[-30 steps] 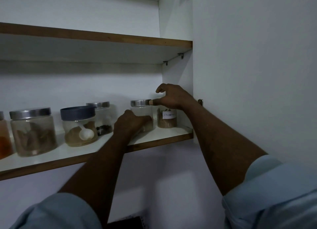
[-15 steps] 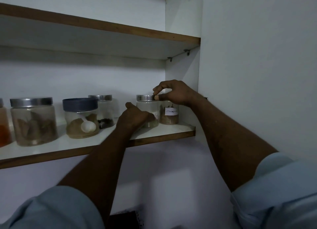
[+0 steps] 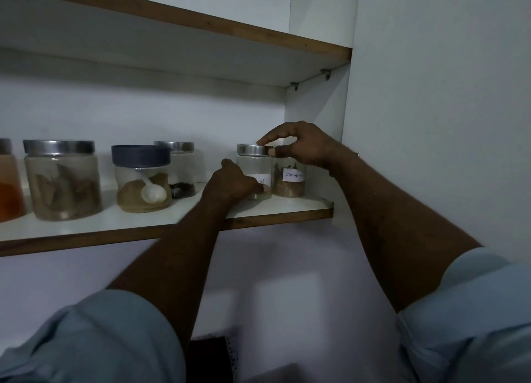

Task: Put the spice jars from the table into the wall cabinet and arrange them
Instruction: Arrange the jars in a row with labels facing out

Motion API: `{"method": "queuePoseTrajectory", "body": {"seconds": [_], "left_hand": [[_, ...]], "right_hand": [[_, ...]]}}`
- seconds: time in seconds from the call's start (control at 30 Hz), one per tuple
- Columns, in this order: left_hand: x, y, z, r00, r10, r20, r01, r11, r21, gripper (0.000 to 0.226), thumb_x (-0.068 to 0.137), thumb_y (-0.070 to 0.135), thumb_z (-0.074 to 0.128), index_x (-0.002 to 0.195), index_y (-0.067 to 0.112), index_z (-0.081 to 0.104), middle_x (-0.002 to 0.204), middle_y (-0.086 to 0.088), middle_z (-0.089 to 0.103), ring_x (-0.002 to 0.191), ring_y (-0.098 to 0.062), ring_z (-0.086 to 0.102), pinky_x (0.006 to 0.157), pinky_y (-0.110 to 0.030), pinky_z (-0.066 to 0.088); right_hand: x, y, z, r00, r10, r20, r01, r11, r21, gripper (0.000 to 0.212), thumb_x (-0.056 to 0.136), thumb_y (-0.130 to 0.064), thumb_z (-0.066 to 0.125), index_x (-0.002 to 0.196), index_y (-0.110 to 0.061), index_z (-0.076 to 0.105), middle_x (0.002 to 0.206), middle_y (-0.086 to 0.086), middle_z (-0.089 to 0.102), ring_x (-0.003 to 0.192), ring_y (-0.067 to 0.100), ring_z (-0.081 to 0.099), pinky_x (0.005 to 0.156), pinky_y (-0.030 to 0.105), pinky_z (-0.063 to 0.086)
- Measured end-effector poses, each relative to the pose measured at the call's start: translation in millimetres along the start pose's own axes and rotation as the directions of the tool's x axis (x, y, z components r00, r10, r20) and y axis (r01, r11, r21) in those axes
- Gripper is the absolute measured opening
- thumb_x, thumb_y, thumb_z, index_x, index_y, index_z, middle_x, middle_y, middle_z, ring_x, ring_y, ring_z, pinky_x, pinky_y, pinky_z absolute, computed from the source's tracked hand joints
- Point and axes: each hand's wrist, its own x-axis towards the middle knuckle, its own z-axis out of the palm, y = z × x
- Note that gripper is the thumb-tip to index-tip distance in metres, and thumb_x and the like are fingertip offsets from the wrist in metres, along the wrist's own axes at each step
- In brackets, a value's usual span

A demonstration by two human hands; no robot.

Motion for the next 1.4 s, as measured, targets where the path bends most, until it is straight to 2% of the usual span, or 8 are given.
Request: {"method": "queuePoseTrajectory", "body": {"seconds": [0.3,0.53,0.77,0.87,0.97,1.07,1.2,1.4], "left_hand": [[0.1,-2.4,-1.5,1.0,0.023,-0.003,-0.023,0.999,-0.025,0.069,0.071,0.043,0.083,0.123,0.008,0.055,0.115,-0.009,0.064,0.1,-0.025,0.061,0.067,-0.031,0.044],[-1.9,-2.3,-2.4,1.0,0.022,0.009,-0.022,0.998,-0.067,0.073,0.073,0.042,0.083,0.13,0.009,0.051,0.121,-0.009,0.062,0.105,-0.026,0.06,0.086,-0.038,0.053],[-11.7,-0.5,-9.1,0.998,0.035,0.057,-0.033,0.999,-0.032,0.051,0.077,0.03,0.083,0.116,0.009,0.058,0.113,-0.007,0.065,0.092,-0.018,0.058,0.067,-0.028,0.045],[-19.2,1.3,-15.1,0.997,-0.004,0.081,0.002,0.999,0.036,0.056,0.073,0.031,0.086,0.115,0.002,0.062,0.112,-0.011,0.066,0.097,-0.024,0.061,0.071,-0.031,0.047],[-29.4,-1.8,-21.9,0.999,-0.03,0.027,0.028,0.996,0.085,0.056,0.068,0.036,0.09,0.103,0.01,0.055,0.094,-0.001,0.055,0.075,-0.014,0.051,0.057,-0.027,0.037],[-40.3,-10.7,-35.3,1.0,-0.026,-0.011,0.027,0.987,0.155,0.056,0.065,0.039,0.092,0.103,0.007,0.067,0.096,-0.002,0.061,0.078,-0.015,0.055,0.07,-0.032,0.051],[-59.1,-29.4,-66.0,0.998,-0.001,-0.067,0.012,0.985,0.173,0.047,0.069,0.039,0.09,0.104,0.011,0.075,0.103,-0.001,0.069,0.096,-0.02,0.062,0.086,-0.037,0.053],[-75.8,-47.1,-89.8,0.99,0.061,-0.13,-0.015,0.946,0.324,0.038,0.079,0.045,0.082,0.107,0.021,0.074,0.104,0.005,0.071,0.098,-0.015,0.064,0.086,-0.033,0.053]], "right_hand": [[-2.1,-2.9,-2.4,0.999,-0.023,0.024,0.022,1.0,0.016,0.028,0.09,-0.02,0.074,0.116,-0.032,0.077,0.119,-0.014,0.071,0.116,0.007,0.06,0.106,0.032,0.044],[-1.1,-1.7,-2.5,0.999,-0.024,0.034,0.023,1.0,0.015,0.033,0.087,-0.018,0.077,0.116,-0.033,0.076,0.113,-0.015,0.07,0.109,0.004,0.06,0.095,0.025,0.043],[0.4,0.1,-1.9,0.999,-0.026,0.031,0.025,0.999,0.023,0.035,0.083,-0.019,0.081,0.114,-0.037,0.076,0.112,-0.014,0.07,0.105,0.007,0.061,0.083,0.027,0.052],[1.7,1.6,-0.5,0.999,-0.031,0.026,0.031,0.999,0.015,0.036,0.083,-0.023,0.081,0.117,-0.034,0.076,0.11,-0.02,0.069,0.099,-0.005,0.057,0.08,0.017,0.044],[1.7,1.3,0.3,1.0,-0.022,-0.008,0.022,1.0,-0.022,0.045,0.084,-0.036,0.079,0.128,-0.036,0.069,0.117,-0.019,0.068,0.106,0.001,0.054,0.076,0.013,0.037],[1.3,3.4,1.4,0.998,-0.021,-0.064,0.018,0.999,-0.046,0.052,0.082,-0.045,0.078,0.132,-0.034,0.065,0.123,-0.013,0.068,0.109,0.005,0.055,0.075,0.011,0.035],[0.8,2.8,4.3,0.996,-0.066,-0.068,0.059,0.994,-0.092,0.048,0.082,-0.048,0.078,0.126,-0.031,0.069,0.122,-0.013,0.068,0.095,-0.012,0.052,0.075,0.006,0.031],[5.0,-27.8,20.4,0.881,-0.085,-0.465,0.08,0.996,-0.031,0.028,0.085,-0.047,0.071,0.098,-0.022,0.077,0.097,-0.011,0.074,0.088,0.001,0.065,0.082,0.026,0.054]]}}
